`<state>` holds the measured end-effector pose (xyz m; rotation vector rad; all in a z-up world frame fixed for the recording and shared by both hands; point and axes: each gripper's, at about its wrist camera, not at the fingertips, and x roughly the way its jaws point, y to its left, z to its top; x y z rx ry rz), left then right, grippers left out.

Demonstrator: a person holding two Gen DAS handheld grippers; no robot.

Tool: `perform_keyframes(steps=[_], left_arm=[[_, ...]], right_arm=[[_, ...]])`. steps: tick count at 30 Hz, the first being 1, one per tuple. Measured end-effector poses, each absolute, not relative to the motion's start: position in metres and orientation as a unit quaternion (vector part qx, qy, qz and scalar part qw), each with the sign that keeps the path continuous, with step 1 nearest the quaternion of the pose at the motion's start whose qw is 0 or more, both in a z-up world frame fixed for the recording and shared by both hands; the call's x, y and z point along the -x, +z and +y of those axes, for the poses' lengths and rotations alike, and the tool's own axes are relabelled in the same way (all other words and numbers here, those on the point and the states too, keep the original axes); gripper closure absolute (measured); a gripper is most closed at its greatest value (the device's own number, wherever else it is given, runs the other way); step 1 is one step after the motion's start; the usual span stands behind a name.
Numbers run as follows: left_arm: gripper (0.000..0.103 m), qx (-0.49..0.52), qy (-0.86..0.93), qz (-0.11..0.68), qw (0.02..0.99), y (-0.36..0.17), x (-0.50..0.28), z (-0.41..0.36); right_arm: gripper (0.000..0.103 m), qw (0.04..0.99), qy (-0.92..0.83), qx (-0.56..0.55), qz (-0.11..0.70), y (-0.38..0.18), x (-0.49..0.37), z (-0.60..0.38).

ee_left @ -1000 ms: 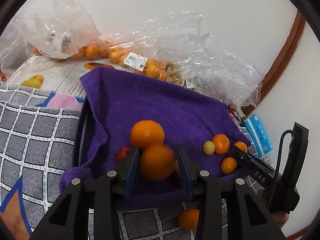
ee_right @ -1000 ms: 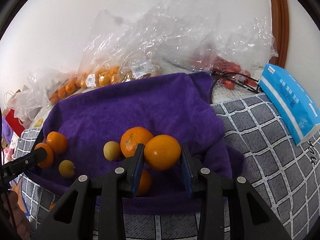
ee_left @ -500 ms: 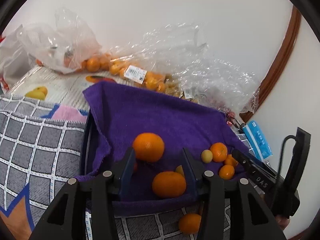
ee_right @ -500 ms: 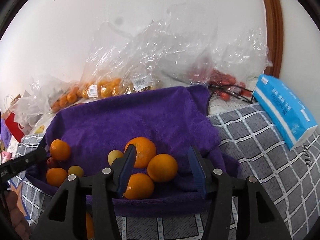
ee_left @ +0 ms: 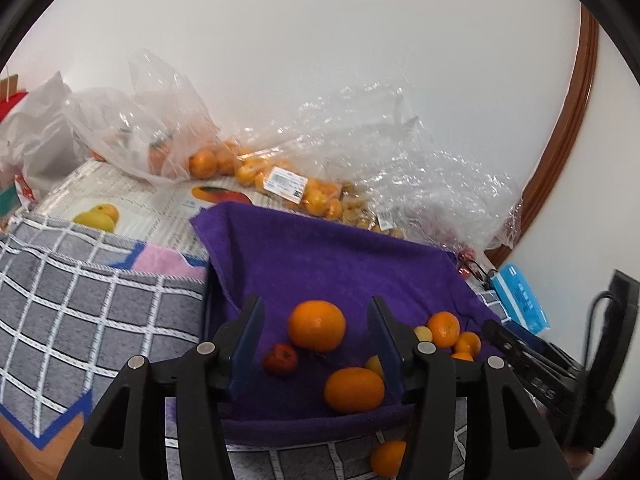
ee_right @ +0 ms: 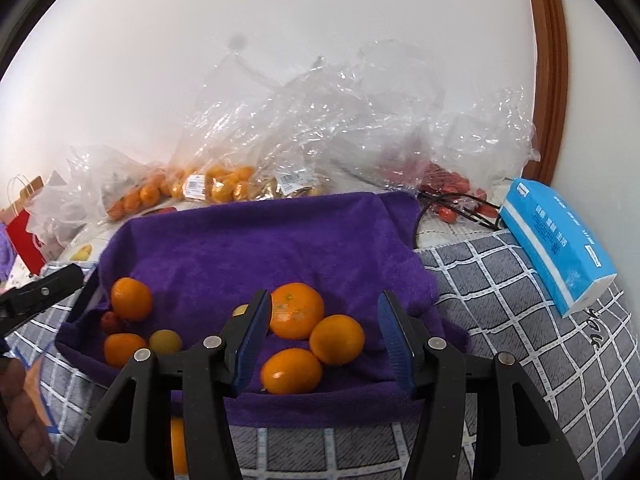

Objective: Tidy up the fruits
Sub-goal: 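Withdraw both tools from the towel toward the remaining loose oranges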

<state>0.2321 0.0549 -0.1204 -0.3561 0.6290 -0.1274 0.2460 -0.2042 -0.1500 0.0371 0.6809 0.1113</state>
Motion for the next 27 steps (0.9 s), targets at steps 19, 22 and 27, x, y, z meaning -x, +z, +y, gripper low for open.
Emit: perform_keyframes(steps=[19, 22, 27], left_arm=[[0.046, 0.102, -0.014, 0.382, 0.918, -0.147, -0.147, 0.093], [0.046, 0.112, -0.011, 0.393, 0.912, -0.161, -0.141, 0.101], [0.046, 0.137, -0.026, 0.394, 0.909, -0.168, -0.14, 0.109]], right_arm=[[0.044, 0.916, 0.101, -0.004, 0.388, -0.167, -0.156, -0.168], [0.044, 0.912, 0.112, -0.015, 0.394, -0.173, -0.15, -0.164], [0.044, 0.909, 0.115, -0.011, 0.4, -0.18, -0.156, -0.155]])
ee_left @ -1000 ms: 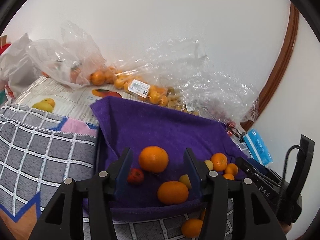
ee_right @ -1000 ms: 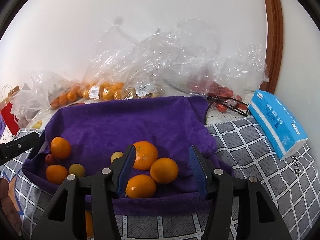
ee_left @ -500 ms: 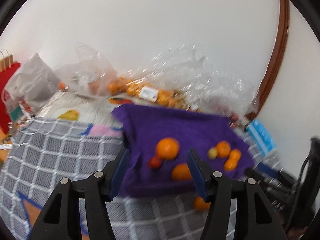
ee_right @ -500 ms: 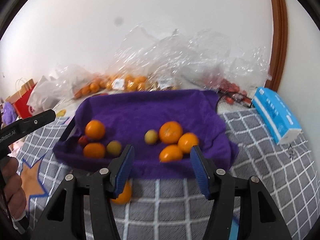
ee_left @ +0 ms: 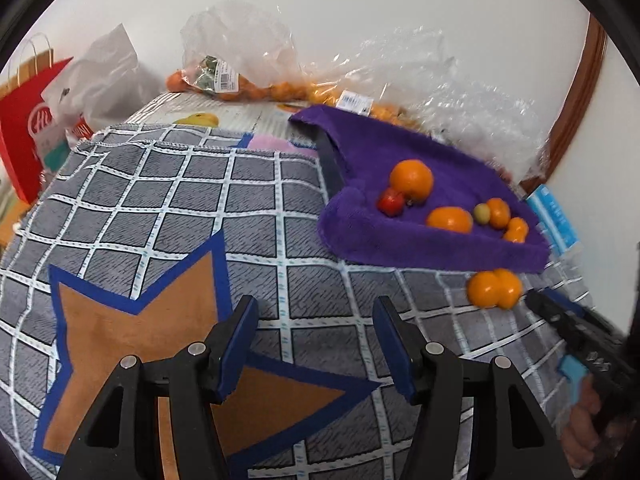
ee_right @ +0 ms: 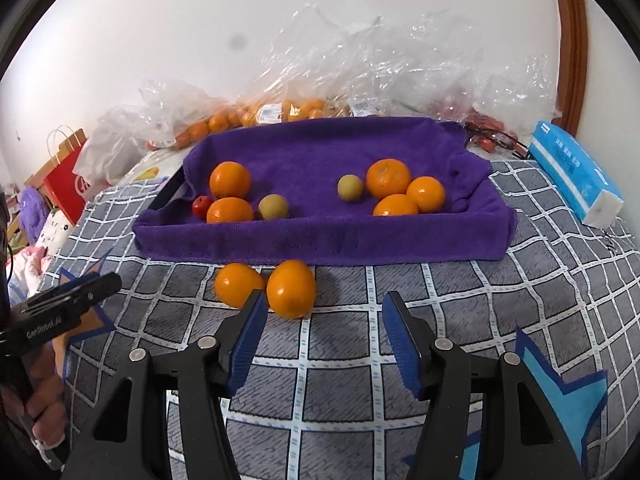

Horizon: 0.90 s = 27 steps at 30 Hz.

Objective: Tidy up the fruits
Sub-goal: 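Withdraw both tools from the towel toward the remaining loose oranges, then grasp a loose orange on the bed cover with the right tool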

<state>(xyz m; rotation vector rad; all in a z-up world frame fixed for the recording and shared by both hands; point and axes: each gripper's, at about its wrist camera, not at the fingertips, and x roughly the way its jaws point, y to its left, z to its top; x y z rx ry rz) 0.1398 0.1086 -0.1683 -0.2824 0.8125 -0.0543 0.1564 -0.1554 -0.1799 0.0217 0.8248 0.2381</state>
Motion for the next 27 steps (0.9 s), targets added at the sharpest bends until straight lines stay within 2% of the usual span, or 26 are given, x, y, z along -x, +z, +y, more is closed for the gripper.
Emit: perform_keyframes(steps=[8, 10, 11, 12, 22, 27], left_arm=[[0.046, 0.13, -0.029, 0.403, 0.905, -0.17, -0.142, 0.103], [0.046, 0.136, -0.028, 0.4, 0.906, -0.169, -0.141, 0.105], [0.046, 0.14, -0.027, 0.399, 0.906, -0.169, -0.141, 0.107], [0.046, 0.143, -0.026, 0.399, 0.905, -0.169, -0.141, 0.108], [0.046, 0.145, -0.026, 0.404, 0.903, -0.17, -0.144, 0.108], [0.046, 0.144, -0.028, 0.406, 0.902, -0.171, -0.144, 0.107]], right_arm=[[0.054, 0.899, 0.138, -0.01, 0.415, -0.189, -0.172, -0.144], [0.06, 0.896, 0.141, -0.008, 0.422, -0.192, -0.176, -0.141], [0.069, 0.894, 0.146, -0.007, 0.424, -0.195, -0.177, -0.139], [0.071, 0.893, 0.149, -0.007, 0.425, -0.195, -0.177, -0.139], [0.071, 0.89, 0.136, 0.012, 0.435, -0.193, -0.165, -0.158], [0.066, 0.891, 0.12, 0.017, 0.437, -0.2, -0.177, -0.151]])
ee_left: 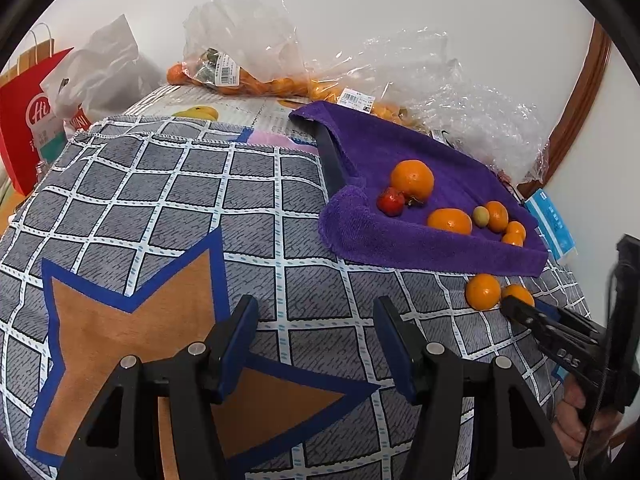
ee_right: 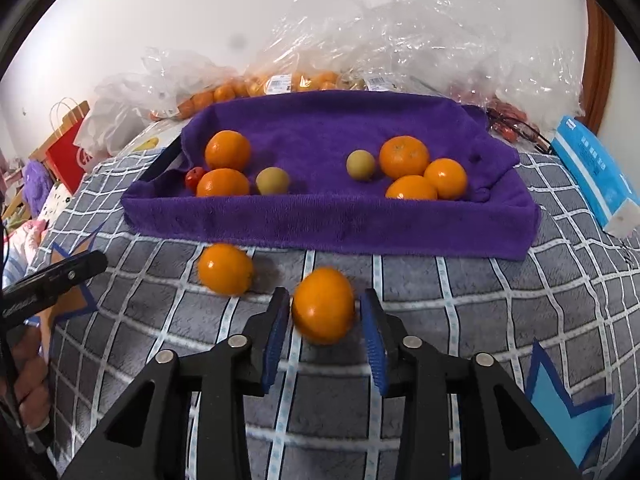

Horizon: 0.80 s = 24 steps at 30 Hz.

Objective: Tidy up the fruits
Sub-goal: 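Grasp a loose orange on the bed cover with the right tool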

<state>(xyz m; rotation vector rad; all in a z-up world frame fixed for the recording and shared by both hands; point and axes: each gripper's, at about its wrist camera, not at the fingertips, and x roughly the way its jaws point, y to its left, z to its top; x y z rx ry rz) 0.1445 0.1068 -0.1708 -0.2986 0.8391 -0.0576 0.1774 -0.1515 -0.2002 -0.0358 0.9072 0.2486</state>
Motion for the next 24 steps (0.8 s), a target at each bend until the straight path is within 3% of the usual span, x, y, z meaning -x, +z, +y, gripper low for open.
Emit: perform_keyframes(steps=[1, 2, 14, 24], left_arm=[[0.046, 0.145, -0.028, 0.406, 0.902, -0.171, -0.144, 0.107], [0.046, 0.146, -0.028, 0.405, 0.902, -0.171, -0.144, 0.107], [0.047, 0.13, -0.037, 0.412, 0.901, -0.17, -0.143, 0.099], [0.045, 0.096, -0.021, 0.422, 0.901, -0.171, -0.145, 0.091]], right_arm=[[0.065, 0.89, 0.115, 0.019, 0.441, -0.202, -0.179, -0.151], [0.072, 0.894, 0.111, 0.025, 0.434, -0.2, -0.178, -0.15], [0.072, 0.912, 0.085, 0.057, 0.398, -0.189, -0.149, -0.181], [0.072, 0.9, 0.097, 0.043, 0.423, -0.198, -0.15, -0.187]])
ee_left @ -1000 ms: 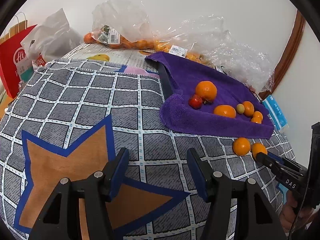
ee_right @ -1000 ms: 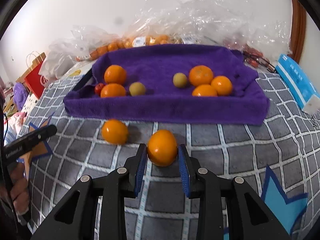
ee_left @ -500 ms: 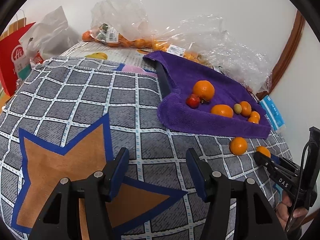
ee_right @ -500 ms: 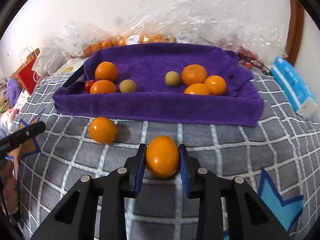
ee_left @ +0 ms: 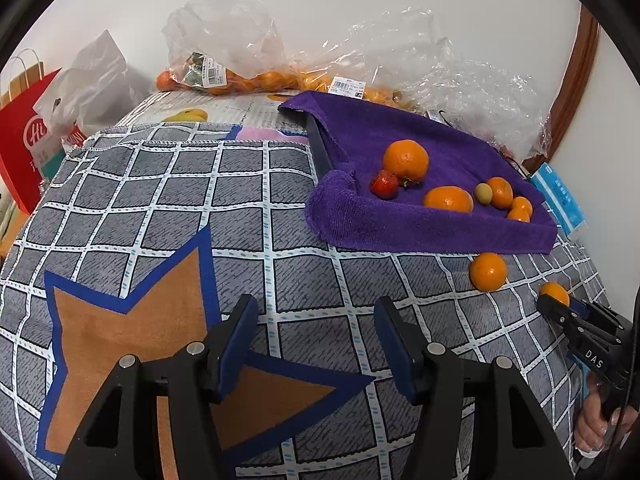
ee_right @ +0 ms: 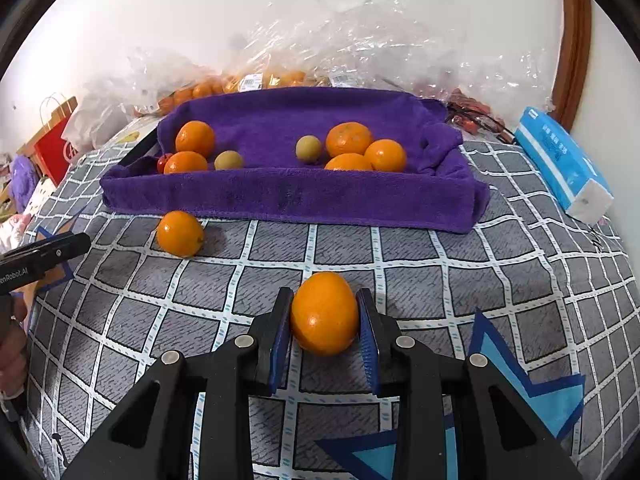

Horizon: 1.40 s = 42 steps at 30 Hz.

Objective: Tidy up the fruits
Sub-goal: 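Grasp a loose orange on the bed cover with the right tool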

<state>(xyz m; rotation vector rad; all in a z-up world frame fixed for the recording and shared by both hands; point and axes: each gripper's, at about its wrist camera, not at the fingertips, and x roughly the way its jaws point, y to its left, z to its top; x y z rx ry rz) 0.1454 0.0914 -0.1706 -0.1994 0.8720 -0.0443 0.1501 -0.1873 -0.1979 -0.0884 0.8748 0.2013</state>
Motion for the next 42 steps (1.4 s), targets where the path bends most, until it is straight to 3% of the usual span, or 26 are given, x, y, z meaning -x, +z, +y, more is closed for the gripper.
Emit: perform_keyframes(steps=[2, 6, 19, 42], left_arm=[[0.044, 0.094, -0.021, 0.422, 0.901, -0.171, -0.146, 0.091], [0.031, 0.079, -0.024, 0.427, 0.9, -0.171, -0.148, 0.085], [0.031, 0.069, -0.019, 0.429, 0.9, -0.172, -0.149, 0.083], [0.035, 0.072, -0.027, 0.427, 0.901, -0.17, -0.139, 0.079]], right_arm=[[0.072, 0.9, 0.099, 0.045, 0.422, -0.198, -0.15, -0.186], [0.072, 0.902, 0.103, 0.04, 0.418, -0.197, -0.149, -0.187], [0.072, 0.901, 0.08, 0.002, 0.426, -0.199, -0.153, -0.201], [0.072, 0.907, 0.109, 0.039, 0.405, -0.193, -0.143, -0.187]])
